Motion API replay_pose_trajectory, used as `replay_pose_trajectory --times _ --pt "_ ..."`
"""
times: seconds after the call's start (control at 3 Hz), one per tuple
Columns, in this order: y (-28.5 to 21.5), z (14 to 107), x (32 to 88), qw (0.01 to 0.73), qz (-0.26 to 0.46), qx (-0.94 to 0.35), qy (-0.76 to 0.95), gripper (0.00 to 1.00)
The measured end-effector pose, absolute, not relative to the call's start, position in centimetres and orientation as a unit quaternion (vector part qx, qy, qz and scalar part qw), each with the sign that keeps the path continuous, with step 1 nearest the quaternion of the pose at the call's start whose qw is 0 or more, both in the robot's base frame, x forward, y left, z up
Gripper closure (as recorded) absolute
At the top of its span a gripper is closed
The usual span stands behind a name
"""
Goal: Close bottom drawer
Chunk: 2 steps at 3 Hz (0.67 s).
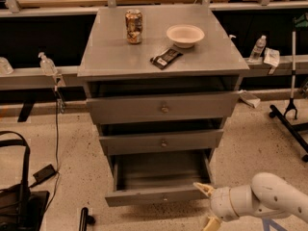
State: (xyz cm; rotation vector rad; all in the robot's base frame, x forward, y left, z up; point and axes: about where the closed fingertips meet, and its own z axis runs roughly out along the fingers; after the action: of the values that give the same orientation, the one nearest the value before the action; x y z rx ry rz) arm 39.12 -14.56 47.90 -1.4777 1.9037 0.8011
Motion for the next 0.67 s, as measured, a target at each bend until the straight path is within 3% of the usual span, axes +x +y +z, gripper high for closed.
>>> replay_pose_trajectory --times 0.67 --pt "-13.84 45.16 38.39 0.305 0.313 -0.570 0.696 0.00"
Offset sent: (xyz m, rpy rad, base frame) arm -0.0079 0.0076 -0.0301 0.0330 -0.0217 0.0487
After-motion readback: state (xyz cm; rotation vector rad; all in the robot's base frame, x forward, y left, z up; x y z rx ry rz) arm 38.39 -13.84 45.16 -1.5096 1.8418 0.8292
